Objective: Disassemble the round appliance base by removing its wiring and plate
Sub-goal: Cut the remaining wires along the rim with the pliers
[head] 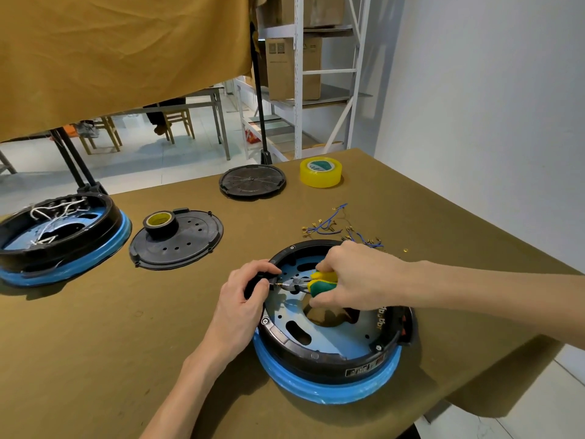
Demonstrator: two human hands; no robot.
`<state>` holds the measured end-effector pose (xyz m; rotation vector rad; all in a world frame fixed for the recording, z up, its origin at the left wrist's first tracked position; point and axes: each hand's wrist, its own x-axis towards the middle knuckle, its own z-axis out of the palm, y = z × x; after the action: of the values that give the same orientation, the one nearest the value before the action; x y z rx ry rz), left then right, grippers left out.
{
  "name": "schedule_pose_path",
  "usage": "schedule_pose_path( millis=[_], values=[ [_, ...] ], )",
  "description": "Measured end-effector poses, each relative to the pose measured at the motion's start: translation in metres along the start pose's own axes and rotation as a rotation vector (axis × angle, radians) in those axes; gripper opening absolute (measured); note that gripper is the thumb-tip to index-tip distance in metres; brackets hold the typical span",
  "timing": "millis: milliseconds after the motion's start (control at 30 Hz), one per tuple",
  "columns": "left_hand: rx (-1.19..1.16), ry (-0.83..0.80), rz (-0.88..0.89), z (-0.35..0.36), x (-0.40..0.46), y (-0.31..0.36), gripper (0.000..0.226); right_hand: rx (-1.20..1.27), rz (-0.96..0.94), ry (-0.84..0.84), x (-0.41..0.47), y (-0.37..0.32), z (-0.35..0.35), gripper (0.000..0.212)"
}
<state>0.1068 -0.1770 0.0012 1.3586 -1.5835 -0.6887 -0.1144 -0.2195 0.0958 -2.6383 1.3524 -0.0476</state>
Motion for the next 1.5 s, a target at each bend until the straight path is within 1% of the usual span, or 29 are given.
schedule_pose_path(
  millis=[33, 100, 167, 233, 267, 300, 400, 500, 667, 733, 800, 933, 1033, 1167, 1267, 1400, 1500],
  values=[
    [-0.015, 0.008, 0.003, -0.002, 0.0, -0.002, 0.026, 0.054, 0.038, -0.042, -0.004, 0.002, -0.003, 0.047],
    [-0.048, 0.059, -0.003, -0.007, 0.004, -0.006, 0.027, -0.042, 0.064, -0.062, -0.016, 0.013, -0.011, 0.046],
    [-0.045, 0.105, -0.02, -0.008, 0.009, -0.006, 0.028, -0.183, 0.05, 0.048, -0.033, 0.023, -0.022, 0.044],
    [-0.035, 0.101, -0.022, -0.003, 0.009, -0.005, 0.027, -0.156, -0.031, 0.214, -0.04, 0.028, -0.035, 0.044],
    [-0.032, 0.086, -0.02, 0.0, 0.008, -0.004, 0.027, -0.143, -0.058, 0.264, -0.038, 0.028, -0.04, 0.044],
    [-0.033, 0.076, -0.022, 0.002, 0.007, -0.005, 0.027, -0.153, -0.069, 0.277, -0.034, 0.025, -0.043, 0.043],
    [-0.06, 0.086, -0.027, 0.001, 0.005, -0.006, 0.027, -0.199, -0.064, 0.216, -0.02, 0.022, -0.035, 0.046],
    [-0.076, 0.095, -0.038, 0.002, 0.005, -0.005, 0.028, -0.182, -0.05, 0.172, -0.014, 0.021, -0.02, 0.048],
    [-0.084, 0.107, -0.055, 0.002, 0.005, -0.007, 0.028, -0.135, -0.058, 0.204, -0.009, 0.023, -0.006, 0.052],
    [-0.081, 0.102, -0.054, 0.002, 0.005, -0.008, 0.028, -0.112, -0.019, 0.251, -0.009, 0.03, -0.006, 0.055],
    [-0.09, 0.106, -0.047, 0.002, 0.006, -0.009, 0.028, -0.086, 0.063, 0.304, -0.006, 0.041, -0.008, 0.055],
    [-0.132, 0.123, -0.038, 0.004, 0.007, -0.007, 0.029, -0.002, 0.269, 0.377, 0.012, 0.072, -0.016, 0.046],
    [-0.16, 0.127, -0.035, 0.005, 0.008, -0.007, 0.03, 0.077, 0.4, 0.401, 0.029, 0.098, -0.017, 0.046],
    [-0.173, 0.118, -0.04, 0.006, 0.008, -0.006, 0.031, 0.15, 0.515, 0.342, 0.044, 0.126, -0.012, 0.048],
    [-0.176, 0.12, -0.04, 0.006, 0.008, -0.004, 0.03, 0.152, 0.553, 0.275, 0.051, 0.136, -0.003, 0.05],
    [-0.175, 0.129, -0.047, 0.005, 0.007, -0.004, 0.03, 0.147, 0.584, 0.308, 0.046, 0.146, 0.006, 0.048],
    [-0.172, 0.136, -0.04, 0.006, 0.006, 0.0, 0.032, 0.059, 0.643, 0.302, 0.034, 0.157, 0.013, 0.048]
  ],
)
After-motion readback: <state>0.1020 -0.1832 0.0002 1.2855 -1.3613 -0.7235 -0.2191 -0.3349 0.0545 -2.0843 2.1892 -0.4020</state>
